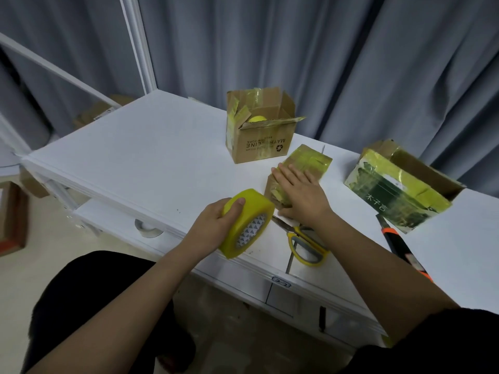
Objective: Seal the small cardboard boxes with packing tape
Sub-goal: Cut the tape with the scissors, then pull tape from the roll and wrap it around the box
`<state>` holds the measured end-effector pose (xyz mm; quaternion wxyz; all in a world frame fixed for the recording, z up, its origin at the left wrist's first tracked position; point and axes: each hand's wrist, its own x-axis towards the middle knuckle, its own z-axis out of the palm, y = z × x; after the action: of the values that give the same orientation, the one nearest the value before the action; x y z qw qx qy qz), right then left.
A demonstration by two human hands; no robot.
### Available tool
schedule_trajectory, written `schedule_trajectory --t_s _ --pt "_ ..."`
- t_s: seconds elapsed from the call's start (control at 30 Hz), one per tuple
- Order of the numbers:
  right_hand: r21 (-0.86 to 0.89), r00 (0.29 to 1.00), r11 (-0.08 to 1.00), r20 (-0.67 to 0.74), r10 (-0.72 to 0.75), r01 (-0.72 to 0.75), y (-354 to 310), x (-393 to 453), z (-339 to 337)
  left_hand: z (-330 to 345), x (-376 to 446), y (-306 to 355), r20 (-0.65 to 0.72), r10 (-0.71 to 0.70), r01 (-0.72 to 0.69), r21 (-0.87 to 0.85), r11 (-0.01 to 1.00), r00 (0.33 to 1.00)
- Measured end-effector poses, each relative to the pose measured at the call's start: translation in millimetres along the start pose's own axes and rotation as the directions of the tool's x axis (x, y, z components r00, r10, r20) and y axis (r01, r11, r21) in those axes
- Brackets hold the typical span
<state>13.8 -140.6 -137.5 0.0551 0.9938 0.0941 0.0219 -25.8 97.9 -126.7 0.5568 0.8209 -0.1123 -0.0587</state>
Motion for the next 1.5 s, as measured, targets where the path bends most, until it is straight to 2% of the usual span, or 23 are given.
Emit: schedule_trajectory --t_s 0.1,0.17,0.23,0.37,0.47,0.6,0.73,0.77,0.83,0.9,0.93,0.97,1.03,1.1,1.33,1.4,1.5 --pt "0.150 1.000 0.989 0.007 -0.005 0.004 1 -2 -6 0 -2 1 0.008 0.002 -0.002 -0.017 1.000 1.000" --pt "0.276 0.997 0.960 -0.055 0.058 -0.041 -3 -2 -5 0 -3 1 0.008 0.006 -0.006 -0.020 1.000 1.000" --pt "0.317 0.983 0.944 -0.122 0.140 -0.095 -11 0 -1 0 -4 0 0.010 0.009 -0.008 -0.025 1.000 1.000" --pt "0.084 0.967 0.987 -0.205 0.154 -0.140 -17 7 11 0 -3 -3 0.001 0.001 -0.001 -0.039 0.999 1.000" --pt "0.006 0.978 0.996 -0.190 0.087 -0.087 -14 9 13 1 0 -2 -0.009 -0.006 0.006 -0.029 1.000 1.000" --pt "-0.107 0.997 0.992 -0.052 0.058 -0.063 -12 6 10 2 -1 -2 -0.011 -0.008 0.007 -0.025 1.000 1.000" --pt "-0.067 0.999 0.998 0.045 -0.001 0.004 -9 -1 -12 2 -1 -3 -0.003 -0.023 0.023 -0.014 1.000 1.000" --pt "-0.046 1.000 0.999 0.011 -0.004 0.005 -9 -7 -17 2 0 -3 -0.002 -0.024 0.024 -0.010 1.000 1.000" --pt "0.085 0.978 0.993 -0.190 0.091 -0.076 -10 -29 -24 3 2 -2 0.004 -0.013 0.013 0.008 1.000 1.000" --pt "0.308 0.875 0.931 -0.374 0.308 -0.196 -14 -61 -20 3 3 -3 0.005 -0.006 0.006 0.020 1.000 1.000" --pt "0.394 0.837 0.885 -0.374 0.399 -0.246 -15 -78 -14 3 4 -3 -0.004 -0.003 0.003 0.025 1.000 1.000" --pt "0.452 0.840 0.846 -0.308 0.447 -0.284 -18 -94 -6 2 3 -3 -0.015 0.000 0.000 0.028 1.000 1.000" --pt "0.457 0.911 0.825 -0.072 0.406 -0.332 -25 -117 11 1 3 -4 -0.029 0.008 -0.008 0.026 1.000 1.000" --pt "0.391 0.934 0.851 0.089 0.345 -0.352 -29 -129 23 2 2 -5 -0.025 0.010 -0.009 0.021 1.000 1.000" --pt "0.260 0.921 0.895 -0.047 0.387 -0.363 -22 -158 1 2 -1 -2 -0.006 0.000 0.000 -0.007 1.000 1.000" --pt "0.285 0.887 0.865 -0.092 0.452 -0.412 -14 -181 -5 3 -1 -3 -0.008 0.010 -0.010 -0.014 1.000 1.000" --pt "0.232 0.795 0.792 -0.106 0.598 -0.565 -3 -198 -9 5 -2 -1 -0.005 0.026 -0.026 -0.020 0.999 1.000"
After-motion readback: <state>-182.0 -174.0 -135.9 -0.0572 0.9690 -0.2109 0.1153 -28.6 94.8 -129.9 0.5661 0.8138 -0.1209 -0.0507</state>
